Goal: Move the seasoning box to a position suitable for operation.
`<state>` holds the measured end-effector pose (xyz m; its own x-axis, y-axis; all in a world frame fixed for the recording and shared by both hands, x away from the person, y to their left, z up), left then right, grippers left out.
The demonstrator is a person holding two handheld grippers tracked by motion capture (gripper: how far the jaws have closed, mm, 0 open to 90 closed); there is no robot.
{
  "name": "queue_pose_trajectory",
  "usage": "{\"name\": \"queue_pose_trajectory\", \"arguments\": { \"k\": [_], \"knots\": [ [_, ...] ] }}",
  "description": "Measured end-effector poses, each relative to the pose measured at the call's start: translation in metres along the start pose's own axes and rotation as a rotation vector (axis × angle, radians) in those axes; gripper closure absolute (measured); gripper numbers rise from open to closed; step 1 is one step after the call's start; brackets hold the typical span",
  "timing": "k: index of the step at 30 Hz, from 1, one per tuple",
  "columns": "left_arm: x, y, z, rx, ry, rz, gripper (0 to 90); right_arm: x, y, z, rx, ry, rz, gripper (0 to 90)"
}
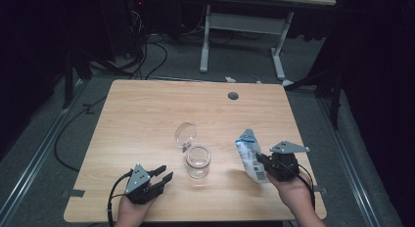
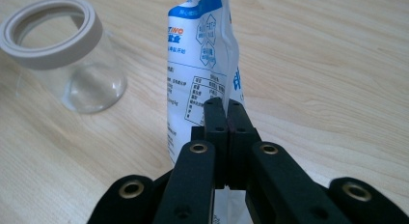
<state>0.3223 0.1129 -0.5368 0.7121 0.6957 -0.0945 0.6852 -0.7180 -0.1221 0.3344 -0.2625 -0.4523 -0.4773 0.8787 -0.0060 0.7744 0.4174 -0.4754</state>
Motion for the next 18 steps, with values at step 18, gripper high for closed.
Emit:
{"name": "queue_pose_trajectory", "arguments": {
  "k": [18],
  "knots": [
    [-0.001,-0.001,0.001,0.001,-0.002,0.006,61.5,0.002,0.002,-0.018,0.188,-0.062,-0.041,90.0]
  ]
}}
Point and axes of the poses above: each handheld gripper's, and its own axes: y roughly forward along the jaws, z roughly out of its underside, x roughly to its left, the point moved 4 cm from there along y, roughly forward along the jaws, and after that the axes turned 14 degrees about -x, right-handed, at the moved point
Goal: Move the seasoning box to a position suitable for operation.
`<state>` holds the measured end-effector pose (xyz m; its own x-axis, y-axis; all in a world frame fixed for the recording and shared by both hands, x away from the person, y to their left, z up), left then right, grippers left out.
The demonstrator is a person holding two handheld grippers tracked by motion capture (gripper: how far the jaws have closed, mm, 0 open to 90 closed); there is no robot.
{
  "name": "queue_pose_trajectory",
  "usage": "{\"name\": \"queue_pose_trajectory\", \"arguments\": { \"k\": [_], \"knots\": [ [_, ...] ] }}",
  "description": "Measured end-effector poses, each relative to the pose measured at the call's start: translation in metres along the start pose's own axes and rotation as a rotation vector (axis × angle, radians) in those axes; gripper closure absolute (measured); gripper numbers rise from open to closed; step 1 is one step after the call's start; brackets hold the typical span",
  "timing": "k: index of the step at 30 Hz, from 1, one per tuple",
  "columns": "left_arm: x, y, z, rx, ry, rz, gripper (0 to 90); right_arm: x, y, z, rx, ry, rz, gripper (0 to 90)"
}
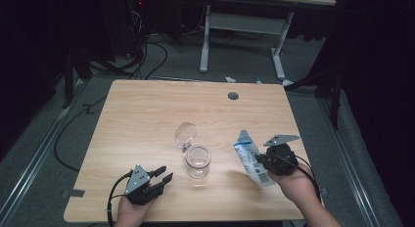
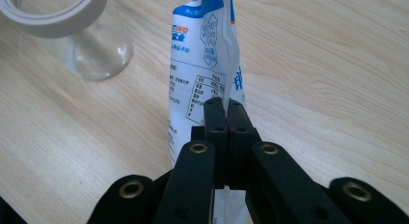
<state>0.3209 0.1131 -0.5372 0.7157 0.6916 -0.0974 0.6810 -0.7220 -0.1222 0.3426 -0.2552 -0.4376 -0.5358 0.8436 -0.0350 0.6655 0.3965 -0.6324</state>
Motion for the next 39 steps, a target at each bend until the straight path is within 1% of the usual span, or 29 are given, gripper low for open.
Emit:
{"name": "queue_pose_trajectory", "arguments": {
  "k": [1,3,6,11,22,23,26,39],
  "knots": [
    [0.0,0.0,0.0,-0.001,0.001,0.0,61.5,0.0,0.0,-0.001,0.016,-0.001,-0.002,90.0],
    [0.0,-0.001,0.0,-0.002,0.002,-0.001,61.5,0.0,0.0,-0.001,0.023,0.0,-0.003,90.0],
    [0.0,-0.001,0.0,-0.002,0.001,0.0,61.5,0.0,0.001,-0.003,0.055,-0.01,-0.007,90.0],
    [0.0,-0.001,-0.001,-0.005,-0.001,0.001,61.5,0.002,0.001,-0.004,0.092,-0.026,-0.014,90.0],
    [-0.001,-0.002,-0.001,-0.006,-0.001,0.003,61.5,0.003,0.0,-0.007,0.168,-0.032,-0.029,90.0],
    [0.0,-0.002,-0.001,-0.006,-0.002,0.003,61.5,0.003,0.0,-0.007,0.183,-0.032,-0.032,90.0],
    [0.0,-0.002,-0.001,-0.005,-0.001,0.003,61.5,0.003,-0.001,-0.007,0.196,-0.029,-0.036,90.0],
    [-0.001,-0.003,0.0,-0.004,-0.001,0.001,61.5,0.004,-0.004,-0.014,0.267,-0.063,-0.039,90.0]
  ]
}}
Point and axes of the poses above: each handheld gripper's, and its own axes: y roughly forward along the jaws, z roughly out of its underside, x roughly to its left, the point moved 4 cm from there along y, roughly forward along the jaws, and after that the axes turned 14 degrees about -x, right-handed, at the moved point
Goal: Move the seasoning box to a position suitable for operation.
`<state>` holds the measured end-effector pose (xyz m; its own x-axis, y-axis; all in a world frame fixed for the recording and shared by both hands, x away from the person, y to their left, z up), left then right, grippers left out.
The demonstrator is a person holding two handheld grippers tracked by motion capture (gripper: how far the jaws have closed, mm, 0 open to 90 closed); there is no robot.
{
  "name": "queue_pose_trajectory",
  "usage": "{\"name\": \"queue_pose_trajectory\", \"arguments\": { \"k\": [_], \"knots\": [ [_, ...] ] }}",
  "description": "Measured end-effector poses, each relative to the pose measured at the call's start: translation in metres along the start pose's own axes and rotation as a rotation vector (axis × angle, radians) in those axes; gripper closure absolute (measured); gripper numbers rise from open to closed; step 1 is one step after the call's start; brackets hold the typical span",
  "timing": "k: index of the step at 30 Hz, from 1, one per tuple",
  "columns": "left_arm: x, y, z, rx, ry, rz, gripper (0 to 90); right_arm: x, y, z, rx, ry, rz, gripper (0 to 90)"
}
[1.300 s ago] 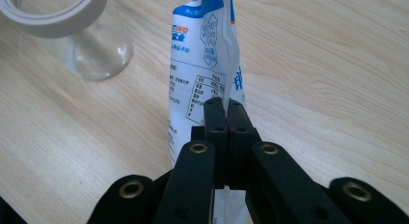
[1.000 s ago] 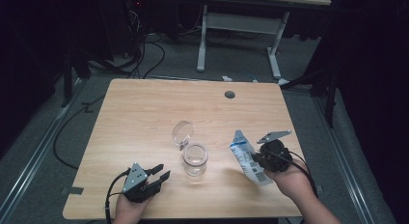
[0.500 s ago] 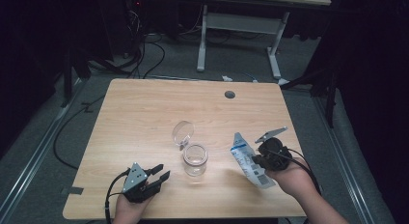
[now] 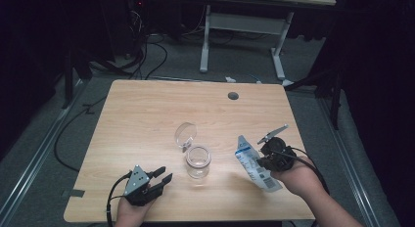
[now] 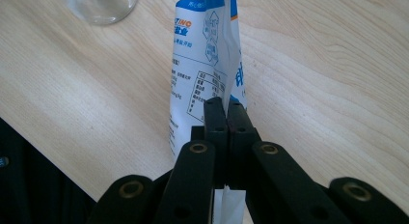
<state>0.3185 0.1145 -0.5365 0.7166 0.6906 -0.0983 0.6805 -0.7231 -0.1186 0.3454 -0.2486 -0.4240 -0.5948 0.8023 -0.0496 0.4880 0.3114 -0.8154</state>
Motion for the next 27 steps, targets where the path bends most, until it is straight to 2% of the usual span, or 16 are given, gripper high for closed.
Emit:
{"name": "queue_pose_trajectory", "arguments": {
  "k": [9,27],
  "knots": [
    [-0.0007,0.0,0.0002,-0.001,-0.002,0.0,61.5,0.0009,0.0011,-0.0031,0.053,-0.004,-0.018,90.0],
    [-0.0005,0.0,0.001,0.001,-0.004,0.002,61.5,0.0003,0.0022,-0.0034,0.146,-0.021,-0.016,90.0]
  ]
}}
Point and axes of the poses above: each handheld gripper's, and its own axes: y roughly forward along the jaws, z roughly out of its underside, x roughly to its left, the point moved 4 cm from there along y, roughly forward along the jaws, and after that the axes turned 14 degrees about -x, right-handed, at the moved point
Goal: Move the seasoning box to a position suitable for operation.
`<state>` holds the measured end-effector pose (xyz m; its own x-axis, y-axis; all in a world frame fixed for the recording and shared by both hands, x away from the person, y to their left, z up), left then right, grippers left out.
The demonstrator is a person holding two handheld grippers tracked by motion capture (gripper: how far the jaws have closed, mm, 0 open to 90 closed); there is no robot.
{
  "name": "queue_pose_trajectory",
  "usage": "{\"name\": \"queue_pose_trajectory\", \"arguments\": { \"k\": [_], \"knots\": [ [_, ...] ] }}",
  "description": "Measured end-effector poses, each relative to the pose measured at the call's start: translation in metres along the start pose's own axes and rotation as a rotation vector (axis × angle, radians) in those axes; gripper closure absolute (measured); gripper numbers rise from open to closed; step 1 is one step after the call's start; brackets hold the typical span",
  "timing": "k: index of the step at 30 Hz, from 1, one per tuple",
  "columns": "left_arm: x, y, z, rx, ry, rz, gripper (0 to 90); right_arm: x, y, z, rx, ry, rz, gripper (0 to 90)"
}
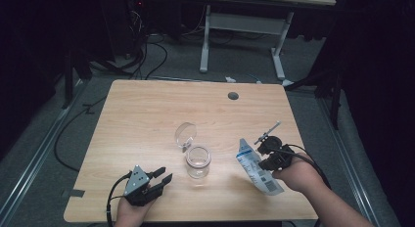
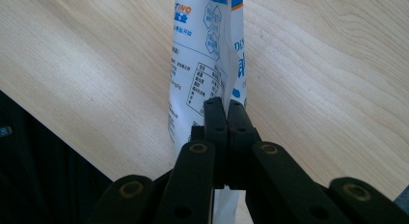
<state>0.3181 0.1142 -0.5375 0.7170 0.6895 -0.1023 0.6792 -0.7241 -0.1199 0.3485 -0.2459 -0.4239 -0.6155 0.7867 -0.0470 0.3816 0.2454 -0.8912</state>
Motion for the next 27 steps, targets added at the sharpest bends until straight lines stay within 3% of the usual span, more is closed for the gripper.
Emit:
{"name": "queue_pose_trajectory", "arguments": {
  "k": [10,16,23,27],
  "knots": [
    [-0.004,0.001,0.001,-0.003,0.019,-0.004,57.9,0.003,-0.009,-0.003,-0.01,0.001,0.014,90.0],
    [-0.011,0.004,0.003,-0.003,0.036,0.016,52.9,0.01,-0.017,-0.009,-0.023,0.0,0.016,90.0],
    [-0.032,0.01,0.001,-0.019,0.081,0.081,52.4,0.021,-0.021,-0.02,-0.046,-0.008,0.003,90.0],
    [-0.051,0.021,-0.001,-0.01,0.095,0.121,51.8,0.026,-0.021,-0.025,-0.06,-0.02,-0.005,90.0]
  ]
}}
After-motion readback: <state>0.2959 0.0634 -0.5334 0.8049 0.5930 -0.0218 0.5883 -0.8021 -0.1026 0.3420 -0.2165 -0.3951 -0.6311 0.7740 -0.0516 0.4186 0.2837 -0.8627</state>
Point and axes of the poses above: each handheld gripper's, and its own axes: y roughly forward along the jaws, z roughly out of its underside, x roughly to its left, the point moved 4 cm from there along y, roughly forward along the jaws, and after that the axes turned 14 degrees about -x, right-handed, at the moved point
